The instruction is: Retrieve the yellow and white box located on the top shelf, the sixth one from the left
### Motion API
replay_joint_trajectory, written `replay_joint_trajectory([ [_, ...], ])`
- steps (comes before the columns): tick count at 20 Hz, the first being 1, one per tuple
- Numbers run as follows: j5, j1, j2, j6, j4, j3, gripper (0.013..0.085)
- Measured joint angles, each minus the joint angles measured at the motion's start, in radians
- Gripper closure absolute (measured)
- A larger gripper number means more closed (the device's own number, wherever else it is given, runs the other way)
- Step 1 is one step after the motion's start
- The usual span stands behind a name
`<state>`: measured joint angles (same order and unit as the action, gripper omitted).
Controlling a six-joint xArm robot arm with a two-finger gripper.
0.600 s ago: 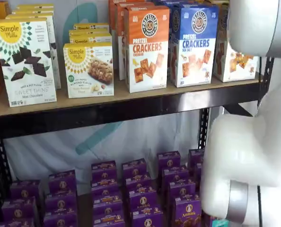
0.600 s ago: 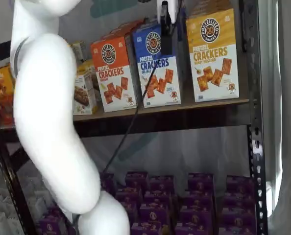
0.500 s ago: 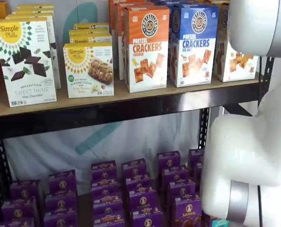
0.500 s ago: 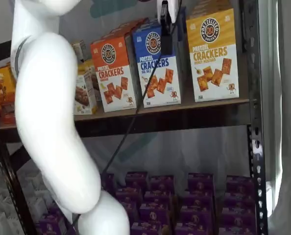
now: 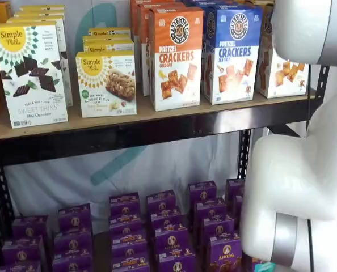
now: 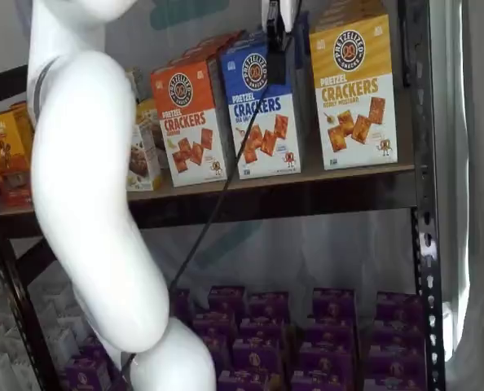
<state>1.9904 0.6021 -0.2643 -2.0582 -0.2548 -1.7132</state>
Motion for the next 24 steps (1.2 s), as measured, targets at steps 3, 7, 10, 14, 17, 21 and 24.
replay_joint_trajectory([
  [3,-0.003,0.020,0.025,0.010,-0.057,-0.040,0.0130],
  [7,-0.006,0.032,0.066,0.030,-0.109,-0.103,0.0130],
  [10,0.007,0.032,0.108,0.051,-0.137,-0.163,0.0130],
  [14,0.016,0.019,0.166,0.076,-0.152,-0.240,0.0130],
  [17,0.011,0.008,0.192,0.083,-0.146,-0.268,0.0130],
  [21,-0.010,0.002,0.210,0.087,-0.150,-0.276,0.0130],
  [24,-0.004,0.009,0.242,0.094,-0.172,-0.304,0.0130],
])
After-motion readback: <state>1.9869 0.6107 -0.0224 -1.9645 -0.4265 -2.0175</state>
